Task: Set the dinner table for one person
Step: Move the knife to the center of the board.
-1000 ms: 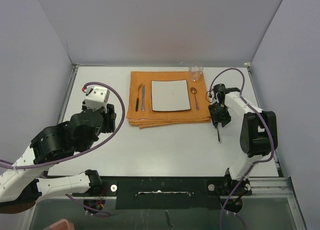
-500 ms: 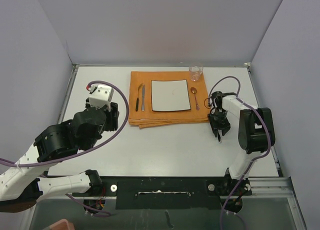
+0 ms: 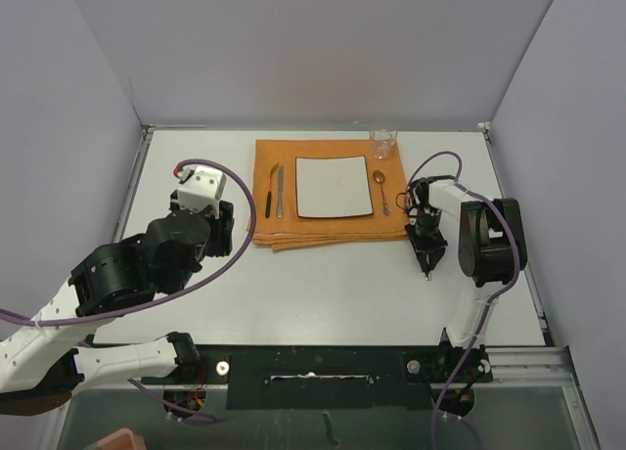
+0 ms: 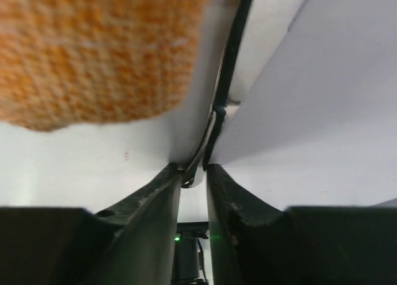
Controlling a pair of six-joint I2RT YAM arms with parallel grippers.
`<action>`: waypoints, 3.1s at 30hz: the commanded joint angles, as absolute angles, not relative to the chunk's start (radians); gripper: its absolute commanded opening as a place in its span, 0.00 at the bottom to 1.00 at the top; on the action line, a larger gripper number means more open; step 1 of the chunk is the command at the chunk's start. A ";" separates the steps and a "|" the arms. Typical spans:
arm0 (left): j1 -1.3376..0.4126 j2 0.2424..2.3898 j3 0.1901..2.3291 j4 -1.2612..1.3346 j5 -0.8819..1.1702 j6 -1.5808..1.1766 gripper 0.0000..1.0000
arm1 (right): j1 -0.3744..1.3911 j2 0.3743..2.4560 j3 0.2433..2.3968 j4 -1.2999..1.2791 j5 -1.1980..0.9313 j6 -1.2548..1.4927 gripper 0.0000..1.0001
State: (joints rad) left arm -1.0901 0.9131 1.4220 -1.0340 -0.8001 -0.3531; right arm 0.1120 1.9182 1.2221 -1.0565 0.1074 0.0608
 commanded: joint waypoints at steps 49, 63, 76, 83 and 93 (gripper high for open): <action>-1.083 0.953 1.496 -0.946 -0.785 -0.293 0.45 | 0.794 2.059 1.311 -0.772 -0.092 0.879 0.00; -1.083 0.960 1.483 -0.919 -0.765 -0.287 0.45 | 0.848 1.947 1.247 -0.924 -0.019 0.848 0.00; -1.050 1.096 1.287 -0.722 -0.616 -0.243 0.62 | 0.956 1.487 1.452 -1.184 0.506 0.912 0.30; -0.932 1.135 1.127 -0.620 -0.417 -0.352 0.62 | 0.908 1.205 1.608 -1.256 0.775 0.817 0.44; -0.936 1.370 1.058 -0.413 -0.175 -0.371 0.61 | 0.903 1.026 1.631 -1.126 0.850 0.587 0.45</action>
